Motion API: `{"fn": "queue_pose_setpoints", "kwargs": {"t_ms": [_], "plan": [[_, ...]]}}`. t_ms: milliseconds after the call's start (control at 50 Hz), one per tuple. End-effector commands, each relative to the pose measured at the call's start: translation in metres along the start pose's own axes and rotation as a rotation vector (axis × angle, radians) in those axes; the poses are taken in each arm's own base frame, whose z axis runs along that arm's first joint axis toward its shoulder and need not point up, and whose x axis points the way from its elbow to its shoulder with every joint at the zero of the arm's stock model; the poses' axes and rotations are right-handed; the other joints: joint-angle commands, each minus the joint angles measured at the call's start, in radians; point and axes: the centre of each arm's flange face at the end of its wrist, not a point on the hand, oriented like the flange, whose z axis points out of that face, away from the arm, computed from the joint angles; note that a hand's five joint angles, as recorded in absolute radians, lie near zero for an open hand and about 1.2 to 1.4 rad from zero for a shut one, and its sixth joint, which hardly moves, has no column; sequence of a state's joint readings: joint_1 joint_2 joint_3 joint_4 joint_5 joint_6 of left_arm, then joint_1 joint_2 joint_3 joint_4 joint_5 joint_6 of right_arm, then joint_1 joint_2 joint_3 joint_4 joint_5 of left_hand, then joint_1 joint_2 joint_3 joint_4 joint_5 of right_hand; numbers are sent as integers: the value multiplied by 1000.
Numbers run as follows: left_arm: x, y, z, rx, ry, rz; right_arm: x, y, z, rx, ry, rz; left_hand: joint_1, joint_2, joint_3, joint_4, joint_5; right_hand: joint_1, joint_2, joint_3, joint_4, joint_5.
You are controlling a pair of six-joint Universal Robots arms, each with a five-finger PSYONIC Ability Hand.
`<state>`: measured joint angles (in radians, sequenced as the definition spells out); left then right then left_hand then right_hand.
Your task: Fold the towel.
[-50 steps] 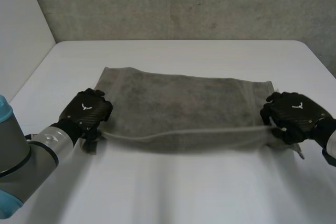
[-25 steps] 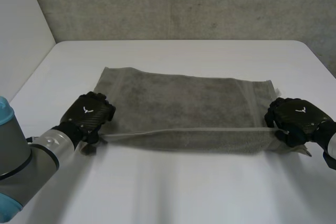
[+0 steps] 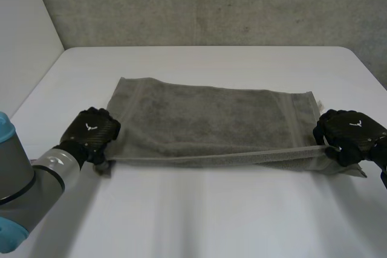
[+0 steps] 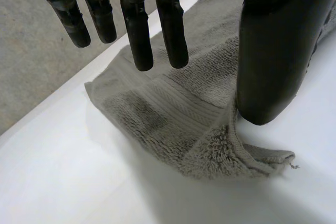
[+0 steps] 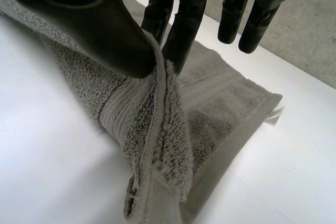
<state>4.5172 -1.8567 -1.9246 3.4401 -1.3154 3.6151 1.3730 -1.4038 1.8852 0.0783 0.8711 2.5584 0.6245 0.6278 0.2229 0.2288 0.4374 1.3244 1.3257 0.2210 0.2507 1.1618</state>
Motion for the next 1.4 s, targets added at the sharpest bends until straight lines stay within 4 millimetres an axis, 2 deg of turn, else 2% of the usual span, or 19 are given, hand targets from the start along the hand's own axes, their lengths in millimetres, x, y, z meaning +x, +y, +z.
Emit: {"fn": "queue_pose_setpoints", "kwargs": {"t_ms": [20,180,300,340,460,500,600,700,820,940,1100,1140,1200,1240,1260,1300,1320,1360,1400], "plan": [[14,12,5,-38,47,-5,-2,1,0,-4,-5,5,3,0,-48,-54,15,72,71,-46,-76,60],[21,14,5,-45,66,-3,-1,1,-1,-3,0,5,141,138,-48,-54,153,72,71,-46,-76,60],[15,17,8,-54,54,-9,1,0,0,-3,7,6,770,767,-48,-54,783,72,71,-46,-76,60],[12,15,8,-51,44,-11,2,-1,-1,-4,11,10,772,769,-48,-54,784,72,71,-46,-76,60],[-15,-24,-7,57,-33,1,5,-22,-17,15,26,-3,772,769,-48,-54,784,72,71,-46,-76,60],[-19,-37,-15,89,-45,-2,8,-39,-31,50,28,-13,772,769,-48,-54,784,72,71,-46,-76,60],[-31,-95,-52,258,-52,-28,12,-71,-58,128,30,-39,772,769,-48,-54,784,72,71,-46,-76,60],[-31,-120,-74,308,8,-28,18,-88,-73,168,27,-43,772,769,-48,-54,784,72,71,-46,-76,60],[-32,-122,-78,278,61,-42,19,-96,-76,186,14,-60,772,769,-48,-54,784,72,71,-46,-76,60],[-41,-109,-65,222,56,-68,21,-95,-73,185,10,-60,772,769,-48,-54,784,72,71,-46,-76,60],[-43,-89,-34,139,89,-105,21,-86,-45,151,-21,-109,772,769,-48,-54,784,72,71,-46,-76,60],[-47,-78,-12,98,98,-118,19,-84,-25,119,-19,-133,772,769,-48,-54,784,72,71,-46,-76,60],[-49,-74,0,84,104,-121,15,-82,-3,90,-15,-168,772,769,-48,-54,784,72,71,-46,-76,60],[-47,-67,24,69,130,-125,14,-79,8,76,-11,-182,772,769,-48,-54,784,72,71,-46,-76,60],[-47,-67,24,69,130,-125,14,-79,8,76,-11,-182,772,769,-48,-54,784,72,71,-46,-76,60],[-49,-59,49,55,139,-131,16,-72,29,71,12,-204,772,769,-48,-54,784,72,71,-46,-76,60],[-49,-58,50,55,139,-131,16,-72,30,71,12,-204,772,769,-48,-54,784,72,71,-46,-76,60],[-50,-55,62,53,137,-129,19,-65,53,90,46,-227,772,769,-48,-54,784,72,71,-46,-76,60],[-47,-53,86,75,135,-111,17,-63,65,107,69,-249,772,769,-48,-54,784,72,71,-46,-76,60]]}}
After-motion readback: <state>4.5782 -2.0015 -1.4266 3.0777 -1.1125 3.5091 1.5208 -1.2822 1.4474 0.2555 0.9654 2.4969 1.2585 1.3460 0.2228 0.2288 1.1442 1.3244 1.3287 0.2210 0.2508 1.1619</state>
